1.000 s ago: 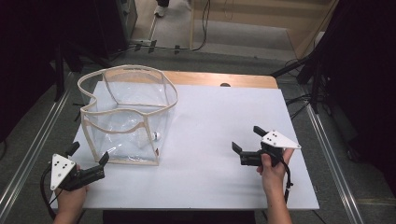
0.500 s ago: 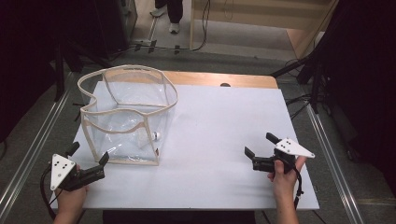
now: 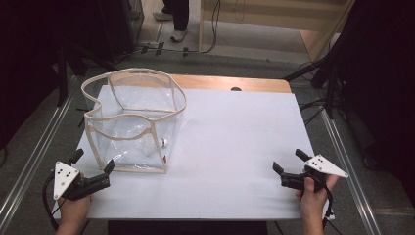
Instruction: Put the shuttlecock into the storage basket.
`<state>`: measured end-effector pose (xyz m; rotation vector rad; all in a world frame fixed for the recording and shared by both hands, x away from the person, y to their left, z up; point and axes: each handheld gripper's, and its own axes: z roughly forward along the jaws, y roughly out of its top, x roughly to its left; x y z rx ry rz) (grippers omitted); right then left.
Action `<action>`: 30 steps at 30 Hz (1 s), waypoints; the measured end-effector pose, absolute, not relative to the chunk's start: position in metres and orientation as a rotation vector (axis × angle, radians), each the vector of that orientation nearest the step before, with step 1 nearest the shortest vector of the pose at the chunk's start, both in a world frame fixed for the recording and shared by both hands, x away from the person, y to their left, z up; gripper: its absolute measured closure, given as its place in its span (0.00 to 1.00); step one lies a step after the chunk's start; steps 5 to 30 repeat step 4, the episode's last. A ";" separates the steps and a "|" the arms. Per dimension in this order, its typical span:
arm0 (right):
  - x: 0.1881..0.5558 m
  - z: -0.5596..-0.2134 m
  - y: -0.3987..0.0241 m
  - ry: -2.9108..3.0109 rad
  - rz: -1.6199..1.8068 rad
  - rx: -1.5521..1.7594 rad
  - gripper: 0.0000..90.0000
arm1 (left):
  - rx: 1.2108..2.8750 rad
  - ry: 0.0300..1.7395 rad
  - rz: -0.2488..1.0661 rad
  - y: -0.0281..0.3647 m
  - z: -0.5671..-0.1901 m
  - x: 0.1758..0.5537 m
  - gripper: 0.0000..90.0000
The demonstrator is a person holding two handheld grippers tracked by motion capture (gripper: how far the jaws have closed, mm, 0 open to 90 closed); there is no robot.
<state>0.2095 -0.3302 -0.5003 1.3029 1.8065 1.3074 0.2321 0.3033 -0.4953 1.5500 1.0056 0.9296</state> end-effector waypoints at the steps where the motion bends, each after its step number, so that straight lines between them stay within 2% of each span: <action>1: 0.208 -0.501 -0.332 1.798 1.307 1.308 0.00 | 1.549 1.006 0.929 0.303 -0.495 0.232 0.00; 30: 0.207 -0.504 -0.337 1.784 1.312 1.324 0.00 | 1.550 1.005 0.929 0.303 -0.495 0.232 0.00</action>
